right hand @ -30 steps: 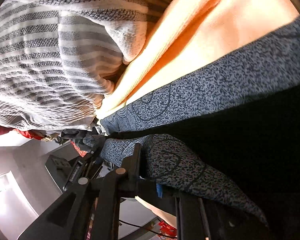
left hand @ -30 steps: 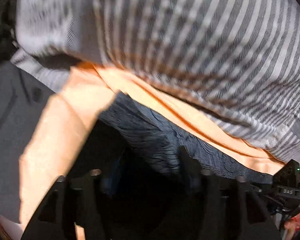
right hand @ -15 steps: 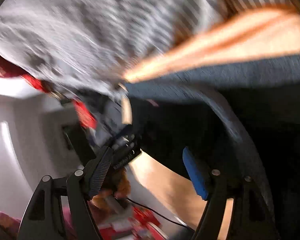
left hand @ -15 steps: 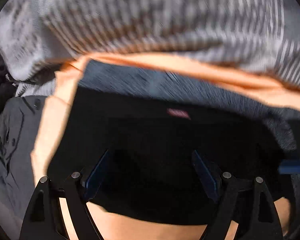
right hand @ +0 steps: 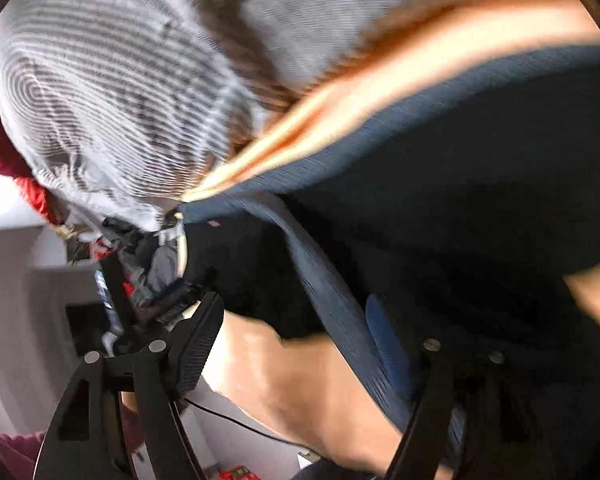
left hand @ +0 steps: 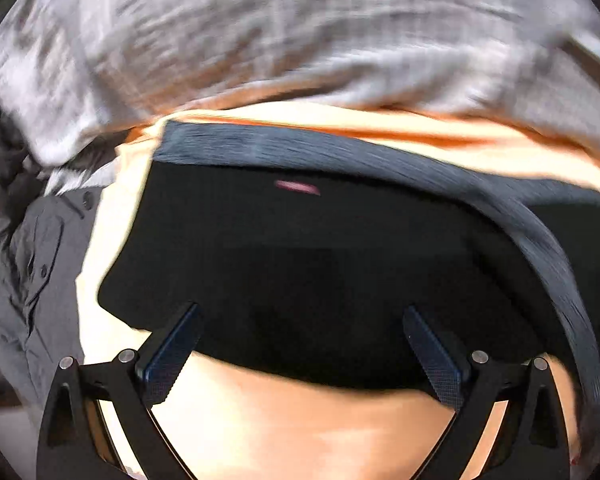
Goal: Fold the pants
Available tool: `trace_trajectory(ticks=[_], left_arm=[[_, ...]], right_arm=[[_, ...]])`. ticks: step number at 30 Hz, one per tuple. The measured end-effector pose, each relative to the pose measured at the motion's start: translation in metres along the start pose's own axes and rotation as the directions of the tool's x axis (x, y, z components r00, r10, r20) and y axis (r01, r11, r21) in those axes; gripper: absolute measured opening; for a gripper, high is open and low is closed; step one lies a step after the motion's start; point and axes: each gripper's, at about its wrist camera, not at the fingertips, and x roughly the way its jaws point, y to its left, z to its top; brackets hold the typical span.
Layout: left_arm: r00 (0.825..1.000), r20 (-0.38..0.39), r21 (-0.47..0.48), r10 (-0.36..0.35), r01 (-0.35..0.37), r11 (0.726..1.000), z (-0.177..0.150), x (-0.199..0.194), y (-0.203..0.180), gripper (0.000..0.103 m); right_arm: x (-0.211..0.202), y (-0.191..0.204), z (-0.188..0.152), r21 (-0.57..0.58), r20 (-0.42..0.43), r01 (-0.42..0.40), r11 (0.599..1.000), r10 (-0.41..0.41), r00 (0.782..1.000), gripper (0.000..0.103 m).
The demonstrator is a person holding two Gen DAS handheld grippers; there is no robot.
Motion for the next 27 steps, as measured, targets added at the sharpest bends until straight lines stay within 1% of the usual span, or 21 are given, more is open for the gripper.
trace_trajectory(ticks=[1,3,5,7,9,10,11,12,14,15,18,22,24,27], left_arm=[[1.0,0.003,0.031,-0.025,0.025,0.999,-0.006,-0.006,-0.012,0.101],[0.997,0.008,0.1,-0.083,0.082,0.992,-0.02,-0.015,-0.036,0.101],[0.993,0.011,0.15,-0.117,0.114,0.982,-0.03,-0.019,-0.054,0.101],[0.99,0.001,0.175,-0.138,0.136,0.975,-0.043,-0.026,-0.071,0.101],[0.986,0.014,0.193,-0.164,0.159,0.968,-0.053,-0.034,-0.075,0.101],[0.985,0.03,0.209,-0.167,0.158,0.965,-0.057,-0.039,-0.076,0.101],[0.986,0.054,0.24,-0.16,0.143,0.96,-0.062,-0.045,-0.075,0.101],[0.986,0.068,0.261,-0.149,0.127,0.957,-0.067,-0.049,-0.073,0.101],[0.989,0.084,0.301,-0.122,0.091,0.949,-0.074,-0.052,-0.073,0.101],[0.991,0.078,0.312,-0.11,0.081,0.947,-0.075,-0.048,-0.07,0.101],[0.991,0.043,0.293,-0.124,0.106,0.95,-0.086,-0.048,-0.077,0.101],[0.992,0.015,0.273,-0.124,0.115,0.955,-0.096,-0.042,-0.099,0.101],[0.991,0.001,0.266,-0.135,0.13,0.955,-0.102,-0.041,-0.113,0.101],[0.99,-0.023,0.272,-0.136,0.137,0.953,-0.108,-0.038,-0.136,0.101]], right_arm=[[-0.018,-0.016,-0.013,0.02,0.014,0.035,0.999,-0.035,0.999,0.077],[-0.047,-0.039,-0.054,0.058,0.054,0.128,0.99,-0.131,0.99,0.077],[-0.079,-0.07,-0.095,0.116,0.096,0.209,0.971,-0.221,0.971,0.077],[-0.1,-0.093,-0.13,0.192,0.126,0.239,0.952,-0.266,0.956,0.077],[-0.116,-0.12,-0.17,0.297,0.14,0.266,0.917,-0.317,0.938,0.077],[-0.123,-0.134,-0.182,0.326,0.145,0.276,0.904,-0.336,0.931,0.077],[-0.13,-0.146,-0.197,0.354,0.15,0.3,0.886,-0.37,0.917,0.077],[-0.134,-0.156,-0.206,0.368,0.154,0.314,0.875,-0.39,0.908,0.077],[-0.141,-0.178,-0.216,0.382,0.153,0.331,0.863,-0.412,0.898,0.077],[-0.14,-0.184,-0.221,0.388,0.15,0.337,0.858,-0.42,0.895,0.077],[-0.137,-0.196,-0.23,0.4,0.149,0.355,0.845,-0.442,0.884,0.077],[-0.142,-0.21,-0.23,0.401,0.147,0.374,0.836,-0.462,0.875,0.077],[-0.143,-0.216,-0.233,0.397,0.155,0.349,0.849,-0.437,0.886,0.077],[-0.145,-0.229,-0.23,0.379,0.179,0.278,0.882,-0.365,0.914,0.077]])
